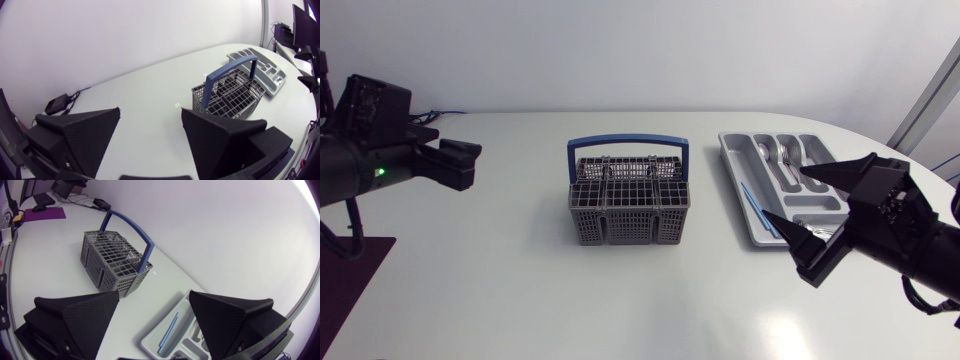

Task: Unload the cutlery basket into the drawer organizer.

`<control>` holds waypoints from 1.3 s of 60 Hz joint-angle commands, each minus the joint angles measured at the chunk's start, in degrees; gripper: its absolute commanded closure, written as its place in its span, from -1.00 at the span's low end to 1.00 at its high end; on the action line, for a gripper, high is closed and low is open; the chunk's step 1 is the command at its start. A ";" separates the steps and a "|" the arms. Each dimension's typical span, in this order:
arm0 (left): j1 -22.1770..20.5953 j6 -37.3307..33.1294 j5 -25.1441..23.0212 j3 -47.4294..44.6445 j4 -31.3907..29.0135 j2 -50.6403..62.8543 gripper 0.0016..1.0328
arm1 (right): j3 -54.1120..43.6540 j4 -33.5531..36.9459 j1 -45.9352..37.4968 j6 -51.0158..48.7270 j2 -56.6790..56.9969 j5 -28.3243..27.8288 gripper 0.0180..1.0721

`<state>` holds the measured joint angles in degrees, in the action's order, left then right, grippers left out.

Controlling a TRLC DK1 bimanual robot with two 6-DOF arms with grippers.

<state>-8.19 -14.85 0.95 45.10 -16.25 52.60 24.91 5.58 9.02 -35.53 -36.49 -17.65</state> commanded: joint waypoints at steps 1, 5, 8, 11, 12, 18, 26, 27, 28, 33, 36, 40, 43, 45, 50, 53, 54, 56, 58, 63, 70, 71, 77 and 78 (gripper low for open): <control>0.98 -0.09 0.19 -4.06 1.92 -3.47 -0.91 | -2.49 -0.14 -1.63 3.62 3.71 0.69 -0.92; 1.42 -0.44 0.19 -5.29 2.01 -4.43 -0.91 | -2.93 -0.31 -2.78 5.65 5.90 0.69 -0.92; 1.59 -0.53 0.10 -5.99 2.10 -5.05 -0.91 | -3.37 -1.01 -3.74 7.67 7.40 0.86 -0.92; 2.38 -0.53 -0.51 -6.61 1.92 -5.93 -0.91 | -4.08 -1.89 -4.80 9.69 8.72 2.27 -0.92; 2.65 -0.53 -1.13 -6.78 1.92 -6.28 -0.91 | -4.25 -1.98 -5.06 10.04 9.07 2.71 -0.92; 5.02 -0.70 -2.88 -8.19 2.63 -8.13 -0.92 | -5.75 -2.07 -5.32 11.80 12.06 5.08 -0.92; 10.21 5.45 -2.88 -13.81 10.27 -13.22 -0.92 | -7.86 -1.54 -5.32 12.15 18.21 6.05 -0.92; 10.56 5.54 -2.88 -14.34 10.98 -13.84 -0.92 | -8.12 -1.54 -5.32 12.24 18.65 6.14 -0.92; 10.82 5.80 -2.88 -15.22 11.86 -14.72 -0.92 | -8.38 -1.45 -5.32 12.24 19.53 6.14 -0.92; 11.00 5.89 -2.88 -18.30 14.93 -18.32 -0.92 | -9.26 -0.93 -5.41 13.20 22.43 6.40 -0.92; 11.26 5.71 -2.88 -19.44 15.90 -19.82 -0.92 | -9.79 -0.75 -5.41 14.35 23.92 7.01 -0.92; 11.70 5.71 -2.88 -20.76 17.04 -21.22 -0.92 | -10.93 -0.93 -5.50 15.75 26.29 8.68 -0.92; 11.70 5.71 -2.88 -21.63 17.92 -22.10 -0.92 | -11.81 -0.84 -5.50 16.02 28.32 9.92 -0.92; 11.70 5.62 -2.88 -22.69 18.98 -22.89 -0.92 | -12.34 -0.75 -5.50 16.46 29.81 10.97 -0.92; 11.59 5.91 -2.82 -24.84 20.51 -24.93 -0.92 | -13.33 -0.65 -5.61 17.57 31.81 12.80 -0.92; 11.41 6.40 -2.72 -25.94 20.28 -26.44 -0.92 | -13.96 -0.92 -5.80 18.54 32.06 13.06 -0.92; 11.36 6.52 -2.70 -26.22 20.22 -26.82 -0.92 | -14.12 -0.98 -5.84 18.79 32.13 13.13 -0.92; 11.23 6.86 -2.63 -26.98 20.06 -27.86 -0.92 | -14.55 -1.17 -5.97 19.47 32.30 13.31 -0.92; 11.11 7.16 -2.56 -27.68 19.91 -28.80 -0.92 | -14.95 -1.34 -6.09 20.08 32.46 13.48 -0.92; 10.82 7.94 -2.40 -29.43 19.54 -31.19 -0.92 | -15.95 -1.76 -6.38 21.63 32.87 13.90 -0.92; 10.41 9.02 -2.17 -31.88 19.03 -34.54 -0.92 | -17.35 -2.36 -6.79 23.81 33.43 14.48 -0.92; 10.36 9.16 -2.14 -32.19 18.96 -34.97 -0.92 | -17.53 -2.44 -6.85 24.08 33.51 14.56 -0.92; 9.94 10.24 -1.92 -34.65 18.45 -38.32 -0.92 | -18.93 -3.04 -7.26 26.26 34.07 15.15 -0.92; 9.89 10.37 -1.89 -34.94 18.38 -38.73 -0.92 | -19.10 -3.11 -7.31 26.52 34.14 15.22 -0.92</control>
<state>2.20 -6.79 -1.17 12.86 2.68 16.10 7.97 3.81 2.20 -12.16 -2.98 -3.11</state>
